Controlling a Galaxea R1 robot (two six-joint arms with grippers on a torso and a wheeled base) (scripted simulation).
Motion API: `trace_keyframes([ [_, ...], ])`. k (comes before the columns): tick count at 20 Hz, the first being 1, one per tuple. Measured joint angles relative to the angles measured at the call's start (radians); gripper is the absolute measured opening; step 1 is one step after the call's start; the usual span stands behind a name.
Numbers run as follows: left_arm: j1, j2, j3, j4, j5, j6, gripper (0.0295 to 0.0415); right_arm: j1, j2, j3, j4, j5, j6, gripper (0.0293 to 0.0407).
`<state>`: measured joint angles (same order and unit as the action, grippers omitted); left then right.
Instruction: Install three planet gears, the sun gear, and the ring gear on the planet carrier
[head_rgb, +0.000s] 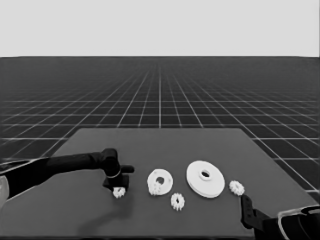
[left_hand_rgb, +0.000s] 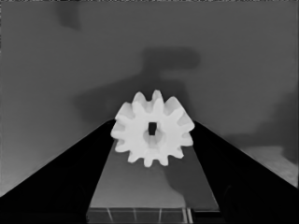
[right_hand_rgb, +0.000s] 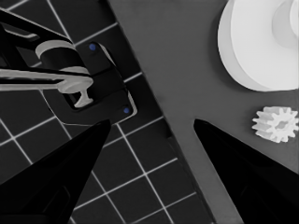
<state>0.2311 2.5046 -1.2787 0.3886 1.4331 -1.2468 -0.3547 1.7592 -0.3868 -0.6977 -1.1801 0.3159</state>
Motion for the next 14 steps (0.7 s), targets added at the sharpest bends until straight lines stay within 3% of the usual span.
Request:
trace_keyframes([
  [6,0.000,0.000,0.000,0.000,0.000,0.000,0.0312,0.000,0.000,0.000,0.000,0.000,0.000,0.0385],
  [9,-0.169,-0.043,0.125,-0.155,0.076,-0.060,0.0312,0.000,0.000,0.000,0.000,0.000,0.000,0.0385],
  [14,-0.216,-0.046,0.136,-0.200,0.087,-0.066,0.0312,0.000,0.000,0.000,0.000,0.000,0.000,0.0385],
])
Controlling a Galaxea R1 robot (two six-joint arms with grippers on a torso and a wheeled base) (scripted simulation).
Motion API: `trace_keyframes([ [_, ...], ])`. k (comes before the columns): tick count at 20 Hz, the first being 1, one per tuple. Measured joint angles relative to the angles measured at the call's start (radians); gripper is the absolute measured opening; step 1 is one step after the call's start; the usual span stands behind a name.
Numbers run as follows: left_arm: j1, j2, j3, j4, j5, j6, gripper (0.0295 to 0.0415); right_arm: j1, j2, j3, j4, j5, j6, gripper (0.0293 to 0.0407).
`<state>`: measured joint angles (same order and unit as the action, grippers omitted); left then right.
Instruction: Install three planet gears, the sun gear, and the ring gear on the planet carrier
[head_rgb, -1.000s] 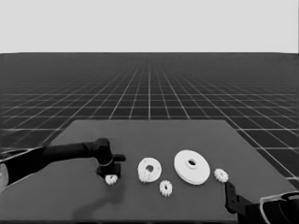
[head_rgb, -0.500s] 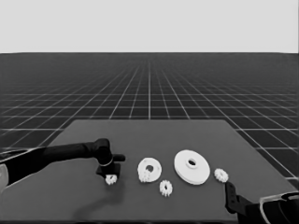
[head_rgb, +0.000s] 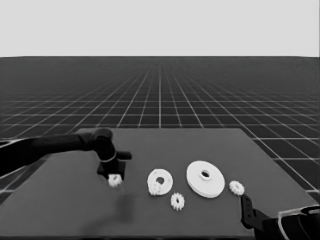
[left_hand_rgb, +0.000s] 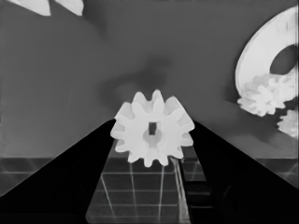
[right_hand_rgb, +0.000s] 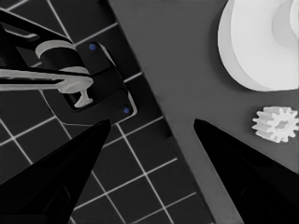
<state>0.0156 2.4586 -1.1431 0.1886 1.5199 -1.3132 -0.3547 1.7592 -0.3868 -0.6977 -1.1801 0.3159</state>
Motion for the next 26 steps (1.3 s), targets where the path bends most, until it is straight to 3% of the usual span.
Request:
trace_keyframes([
  [2,-0.002,0.000,0.000,-0.002,0.000,0.000,0.0312,0.000,0.000,0.000,0.000,0.000,0.000,0.0385],
  [4,-0.032,0.360,-0.369,-0.031,0.011,-0.011,0.0312,0.000,0.000,0.000,0.000,0.000,0.000,0.0385],
  [7,-0.038,0.558,-0.651,-0.044,-0.005,0.093,0.0312,0.000,0.000,0.000,0.000,0.000,0.000,0.0385],
  [12,-0.038,0.608,-0.742,-0.047,-0.010,0.134,0.0312,0.000,0.000,0.000,0.000,0.000,0.000,0.0385],
  [15,0.077,0.640,-0.836,0.053,-0.067,0.185,0.0312,0.000,0.000,0.000,0.000,0.000,0.000,0.0385],
  [22,0.103,0.653,-0.873,0.074,-0.085,0.204,0.0312,0.000,0.000,0.000,0.000,0.000,0.000,0.0385],
  [24,0.104,0.653,-0.873,0.075,-0.086,0.205,0.0371,0.000,0.000,0.000,0.000,0.000,0.000,0.0385],
  [26,0.104,0.653,-0.873,0.075,-0.086,0.205,0.0383,0.000,0.000,0.000,0.000,0.000,0.000,0.0385],
])
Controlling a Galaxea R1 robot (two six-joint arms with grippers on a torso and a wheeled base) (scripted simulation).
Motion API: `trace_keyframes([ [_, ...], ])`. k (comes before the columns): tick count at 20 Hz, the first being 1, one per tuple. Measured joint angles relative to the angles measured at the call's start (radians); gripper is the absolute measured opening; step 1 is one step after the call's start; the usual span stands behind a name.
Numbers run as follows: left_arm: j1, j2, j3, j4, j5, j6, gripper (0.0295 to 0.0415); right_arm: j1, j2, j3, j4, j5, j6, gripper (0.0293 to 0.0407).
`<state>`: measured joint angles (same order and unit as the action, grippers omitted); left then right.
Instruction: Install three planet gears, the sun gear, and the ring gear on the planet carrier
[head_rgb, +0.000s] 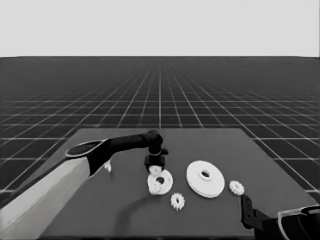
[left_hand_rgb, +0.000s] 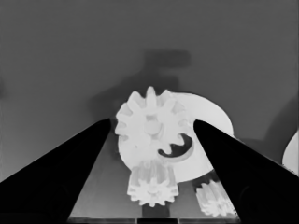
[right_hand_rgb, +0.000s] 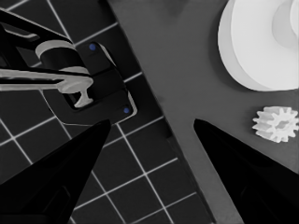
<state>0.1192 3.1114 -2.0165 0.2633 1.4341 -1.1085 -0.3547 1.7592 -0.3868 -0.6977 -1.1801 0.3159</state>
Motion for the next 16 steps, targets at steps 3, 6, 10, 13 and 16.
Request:
trace_keyframes([
  [3,0.000,0.000,0.000,0.000,0.000,0.000,0.0385,0.000,0.000,0.000,0.000,0.000,0.000,0.0385],
  [6,0.000,0.000,0.000,0.000,0.000,0.000,0.0385,0.000,0.000,0.000,0.000,0.000,0.000,0.0385],
  [10,-0.125,-0.040,0.119,-0.105,0.069,-0.065,0.0385,0.000,0.000,0.000,0.000,0.000,0.000,0.0385],
  [13,-0.139,-0.041,0.123,-0.119,0.074,-0.067,0.0385,0.000,0.000,0.000,0.000,0.000,0.000,0.0385],
  [16,-0.141,-0.041,0.124,-0.122,0.075,-0.067,0.0385,0.000,0.000,0.000,0.000,0.000,0.000,0.0385],
])
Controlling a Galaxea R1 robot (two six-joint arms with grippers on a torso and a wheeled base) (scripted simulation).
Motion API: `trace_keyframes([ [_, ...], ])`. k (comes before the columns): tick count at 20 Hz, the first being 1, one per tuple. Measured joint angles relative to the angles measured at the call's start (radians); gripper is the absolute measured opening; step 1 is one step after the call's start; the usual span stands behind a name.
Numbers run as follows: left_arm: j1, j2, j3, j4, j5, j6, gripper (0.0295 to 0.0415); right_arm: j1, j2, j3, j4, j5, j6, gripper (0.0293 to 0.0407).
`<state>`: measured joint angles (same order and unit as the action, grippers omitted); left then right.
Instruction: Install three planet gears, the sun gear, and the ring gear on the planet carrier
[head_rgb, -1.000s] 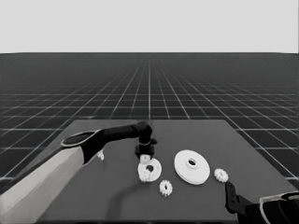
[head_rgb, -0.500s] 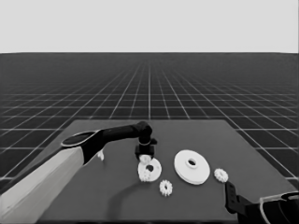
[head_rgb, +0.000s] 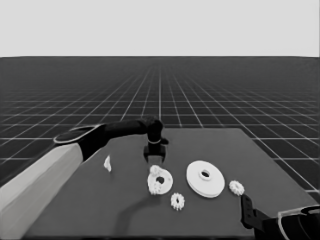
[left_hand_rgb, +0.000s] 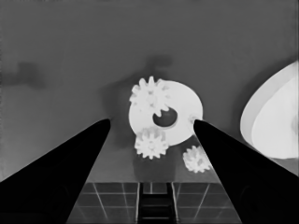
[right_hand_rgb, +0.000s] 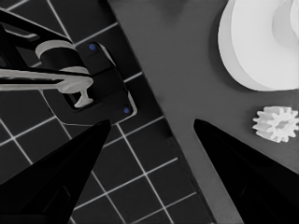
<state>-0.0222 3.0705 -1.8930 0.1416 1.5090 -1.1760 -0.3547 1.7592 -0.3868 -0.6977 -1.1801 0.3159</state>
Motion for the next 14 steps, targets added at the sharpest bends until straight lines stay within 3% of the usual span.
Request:
trace_keyframes([
  [1,-0.077,-0.265,0.462,0.068,-0.335,0.481,0.0408,0.000,0.000,0.000,0.000,0.000,0.000,0.0385],
  [2,-0.178,-0.652,0.877,0.109,-0.541,0.907,0.0414,0.000,0.000,0.000,0.000,0.000,0.000,0.0385],
  [3,-0.239,-0.938,1.120,0.134,-0.660,1.162,0.0400,0.000,0.000,0.000,0.000,0.000,0.000,0.0385],
  [5,-0.292,-1.191,1.353,0.156,-0.773,1.401,0.0388,0.000,0.000,0.000,0.000,0.000,0.000,0.0385],
  [10,-0.318,-1.307,1.467,0.168,-0.828,1.518,0.0385,0.000,0.000,0.000,0.000,0.000,0.000,0.0385],
  [11,-0.319,-1.311,1.470,0.168,-0.830,1.522,0.0385,0.246,0.036,-0.237,0.341,-0.033,0.230,0.0396],
  [12,-0.319,-1.313,1.472,0.168,-0.831,1.524,0.0385,0.321,0.120,-0.463,0.453,-0.115,0.354,0.0393],
  [14,-0.320,-1.315,1.474,0.168,-0.832,1.526,0.0385,0.345,0.242,-0.725,0.520,-0.206,0.455,0.0387],
])
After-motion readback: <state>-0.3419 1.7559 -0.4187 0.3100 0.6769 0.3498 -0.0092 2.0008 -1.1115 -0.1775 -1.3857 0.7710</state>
